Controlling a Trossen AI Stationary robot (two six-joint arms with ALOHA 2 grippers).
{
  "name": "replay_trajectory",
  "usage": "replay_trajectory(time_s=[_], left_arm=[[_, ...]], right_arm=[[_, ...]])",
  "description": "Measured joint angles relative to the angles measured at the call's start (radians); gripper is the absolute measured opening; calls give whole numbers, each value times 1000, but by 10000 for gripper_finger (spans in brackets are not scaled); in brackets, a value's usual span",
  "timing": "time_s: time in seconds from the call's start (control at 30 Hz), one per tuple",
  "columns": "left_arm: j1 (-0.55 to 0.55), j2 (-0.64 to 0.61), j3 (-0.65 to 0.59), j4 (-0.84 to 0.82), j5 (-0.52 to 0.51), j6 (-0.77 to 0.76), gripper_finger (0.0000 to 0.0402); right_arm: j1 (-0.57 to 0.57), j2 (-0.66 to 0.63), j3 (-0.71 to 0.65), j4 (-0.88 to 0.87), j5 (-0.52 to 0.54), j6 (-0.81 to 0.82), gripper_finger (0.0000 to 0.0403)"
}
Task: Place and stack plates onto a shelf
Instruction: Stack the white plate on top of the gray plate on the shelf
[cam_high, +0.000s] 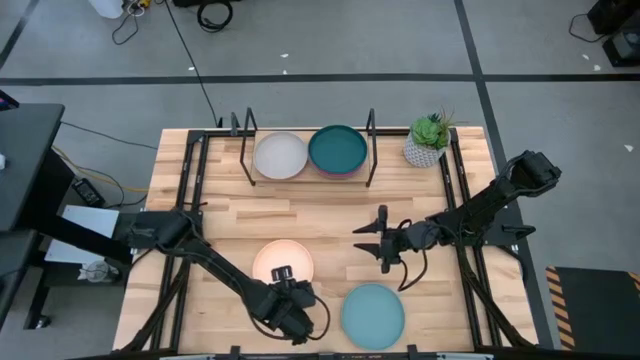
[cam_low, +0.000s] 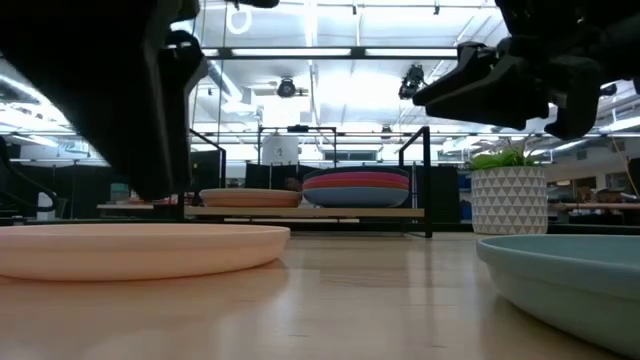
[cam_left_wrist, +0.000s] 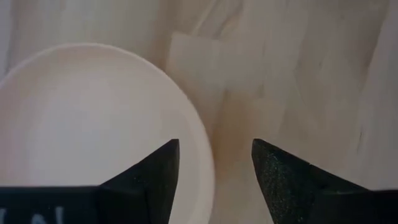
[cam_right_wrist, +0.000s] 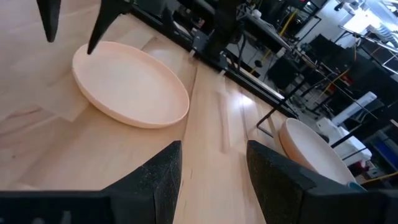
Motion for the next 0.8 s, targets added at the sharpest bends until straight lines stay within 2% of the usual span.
replay_trajectory(time_s=[0.17,0.47,0.57,0.73,0.8], left_arm=[[-2,53,-1,-53,66,-5,191],[-5,91,4,-117,110,-22,137],[-1,95,4,-114,122,-7,104],[-1,96,1,-148,113,47,19],[3,88,-1,-152,114,48,14]], right_arm=[[-9,0,0,-2,-13,6,187],[-9,0,0,-5,-50,26,187],[-10,0,0,-3,-81,32,187],[-10,0,0,3,-90,32,187],[-10,0,0,3,-90,37,187]])
